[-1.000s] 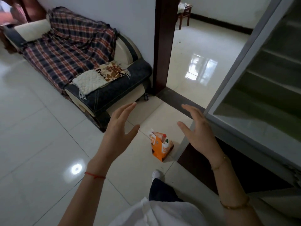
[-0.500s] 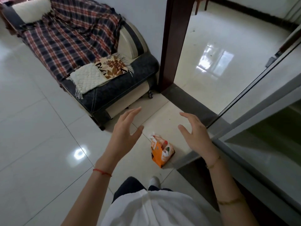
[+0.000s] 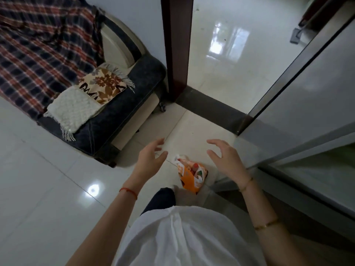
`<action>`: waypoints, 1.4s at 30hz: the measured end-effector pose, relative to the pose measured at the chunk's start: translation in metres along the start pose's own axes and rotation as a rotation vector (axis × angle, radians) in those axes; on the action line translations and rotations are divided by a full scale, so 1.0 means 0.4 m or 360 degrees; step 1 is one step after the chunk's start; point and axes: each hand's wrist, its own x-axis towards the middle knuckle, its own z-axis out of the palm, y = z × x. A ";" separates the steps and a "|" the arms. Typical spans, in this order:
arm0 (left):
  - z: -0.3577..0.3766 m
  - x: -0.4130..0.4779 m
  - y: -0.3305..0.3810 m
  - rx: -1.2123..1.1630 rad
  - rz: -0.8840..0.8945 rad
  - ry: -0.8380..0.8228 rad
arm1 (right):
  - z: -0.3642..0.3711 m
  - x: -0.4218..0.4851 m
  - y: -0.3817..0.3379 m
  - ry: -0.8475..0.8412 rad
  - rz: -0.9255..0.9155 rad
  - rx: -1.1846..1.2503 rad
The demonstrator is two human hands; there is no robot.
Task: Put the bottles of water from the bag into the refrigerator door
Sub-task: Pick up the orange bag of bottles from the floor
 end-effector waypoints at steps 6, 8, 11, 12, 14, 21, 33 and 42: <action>-0.010 0.197 -0.078 -0.0070 -0.0288 -0.0478 | 0.080 0.090 0.010 0.0053 0.0308 0.0114; -0.002 0.250 -0.110 -0.0150 -0.0422 -0.0547 | 0.102 0.115 0.024 0.0063 0.0391 0.0142; 0.016 0.324 -0.148 -0.0299 -0.0642 -0.0644 | 0.124 0.157 0.052 0.0039 0.0525 0.0152; 0.025 0.344 -0.157 -0.0364 -0.0725 -0.0660 | 0.130 0.169 0.064 0.0021 0.0566 0.0154; 0.047 0.381 -0.177 -0.0460 -0.0857 -0.0674 | 0.143 0.193 0.092 -0.0023 0.0644 0.0170; 0.207 0.494 -0.341 -0.0479 -0.1076 -0.0697 | 0.256 0.289 0.241 -0.0097 0.0862 0.0181; 0.622 0.708 -0.689 -0.0741 -0.1466 -0.0636 | 0.617 0.486 0.683 -0.0331 0.1164 0.0114; 0.898 0.894 -0.982 -0.1058 -0.1632 -0.0543 | 0.886 0.620 0.987 -0.0418 0.1006 -0.0198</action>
